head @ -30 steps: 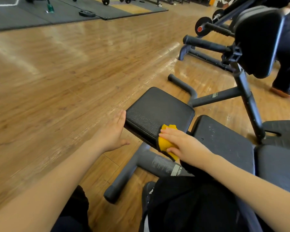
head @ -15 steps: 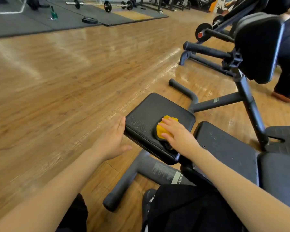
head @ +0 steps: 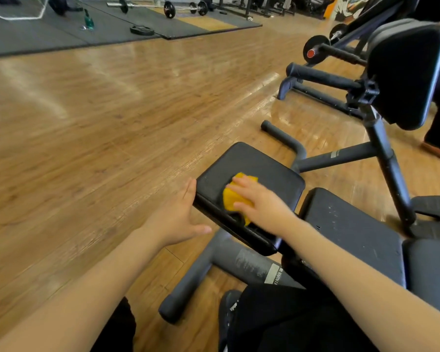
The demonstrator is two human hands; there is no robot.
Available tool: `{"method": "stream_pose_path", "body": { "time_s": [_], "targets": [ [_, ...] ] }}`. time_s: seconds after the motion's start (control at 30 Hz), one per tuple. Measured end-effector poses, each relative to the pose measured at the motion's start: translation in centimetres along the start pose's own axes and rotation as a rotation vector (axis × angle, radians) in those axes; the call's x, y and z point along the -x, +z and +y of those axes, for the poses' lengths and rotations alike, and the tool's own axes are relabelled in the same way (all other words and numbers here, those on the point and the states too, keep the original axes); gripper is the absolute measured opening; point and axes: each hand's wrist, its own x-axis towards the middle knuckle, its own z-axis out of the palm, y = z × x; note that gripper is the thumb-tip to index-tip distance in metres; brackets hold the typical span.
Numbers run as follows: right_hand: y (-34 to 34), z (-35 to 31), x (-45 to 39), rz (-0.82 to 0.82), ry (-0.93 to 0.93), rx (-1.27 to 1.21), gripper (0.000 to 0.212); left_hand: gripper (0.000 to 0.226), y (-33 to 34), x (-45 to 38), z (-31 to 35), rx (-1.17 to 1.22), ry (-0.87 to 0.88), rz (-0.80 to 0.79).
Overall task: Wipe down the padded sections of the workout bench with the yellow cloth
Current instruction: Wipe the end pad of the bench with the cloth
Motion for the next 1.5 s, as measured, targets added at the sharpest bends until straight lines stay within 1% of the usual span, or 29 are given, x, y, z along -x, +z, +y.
{"method": "stream_pose_path", "body": {
  "time_s": [0.1, 0.13, 0.2, 0.3, 0.43, 0.53, 0.63, 0.77, 0.87, 0.93, 1.03, 1.07, 1.1, 1.17, 1.2, 1.27, 1.37, 1.4, 1.43, 1.5],
  "targets": [
    [-1.9, 4.3, -2.6, 0.046, 0.296, 0.089, 0.048, 0.112, 0.2, 0.1, 0.0, -0.03, -0.005, -0.008],
    [-2.1, 4.9, -3.6, 0.054, 0.357, 0.142, 0.048, 0.112, 0.3, 0.1, 0.0, -0.034, -0.012, -0.01],
    [-1.8, 4.7, -5.6, 0.028, 0.4, 0.235, 0.048, 0.113, 0.5, 0.1, 0.2, -0.029, -0.028, -0.015],
    [-0.8, 1.6, -7.4, -0.012, 0.319, 0.271, 0.05, 0.113, 0.5, 0.0, 0.4, -0.001, -0.035, -0.031],
    [1.0, -3.1, -4.9, -0.093, 0.063, 0.225, 0.051, 0.112, 0.4, -0.1, 0.4, -0.001, -0.023, -0.016],
    [1.4, -3.4, -0.8, -0.102, -0.042, 0.171, 0.056, 0.114, 0.4, -0.1, 0.4, 0.021, -0.035, -0.015],
    [0.5, -1.8, 2.3, -0.139, -0.05, 0.126, 0.059, 0.116, 0.6, -0.1, 0.6, -0.06, -0.061, 0.011],
    [-1.0, 0.3, 5.0, -0.139, 0.084, 0.006, 0.052, 0.115, 0.8, -0.1, 1.9, -0.235, -0.065, 0.034],
    [-1.0, 0.8, 6.3, -0.124, 0.186, 0.043, 0.051, 0.11, 1.1, 0.1, 3.9, -0.33, 0.037, -0.034],
    [-0.4, 0.0, 6.6, -0.03, 0.319, 0.044, 0.055, 0.11, 1.6, 0.1, 5.0, -0.36, 0.071, -0.096],
    [0.7, -2.5, 6.0, 0.196, 0.562, -0.13, 0.067, 0.116, 1.9, -0.2, 5.9, -0.4, 0.039, -0.135],
    [1.0, -3.0, 5.6, 0.227, 0.607, -0.131, 0.072, 0.118, 1.9, -0.2, 6.0, -0.41, 0.027, -0.143],
    [1.3, -3.3, 5.2, 0.215, 0.617, -0.066, 0.075, 0.119, 1.8, -0.2, 6.1, -0.417, 0.019, -0.145],
    [1.3, -3.5, 4.8, 0.13, 0.542, 0.1, 0.072, 0.119, 1.7, 0.0, 6.3, -0.423, 0.022, -0.133],
    [0.8, -3.4, 4.9, 0.088, 0.485, 0.114, 0.067, 0.118, 1.6, 0.1, 6.3, -0.43, 0.03, -0.121],
    [-0.8, -2.4, 5.5, -0.021, 0.382, 0.04, 0.058, 0.118, 1.7, 0.2, 6.3, -0.461, 0.037, -0.102],
    [-3.4, -0.2, 6.7, -0.205, 0.29, 0.065, 0.055, 0.119, 1.8, -0.3, 6.9, -0.489, -0.001, -0.131],
    [-3.7, 0.2, 7.1, -0.227, 0.286, 0.059, 0.057, 0.119, 1.9, -0.6, 7.4, -0.476, -0.016, -0.15],
    [-3.6, 0.3, 7.3, -0.215, 0.288, 0.025, 0.06, 0.118, 1.8, -1.1, 7.8, -0.454, -0.02, -0.172],
    [-2.7, -0.1, 7.4, -0.107, 0.341, -0.095, 0.067, 0.114, 1.7, -2.3, 8.6, -0.41, 0.005, -0.225]
  ]
}}
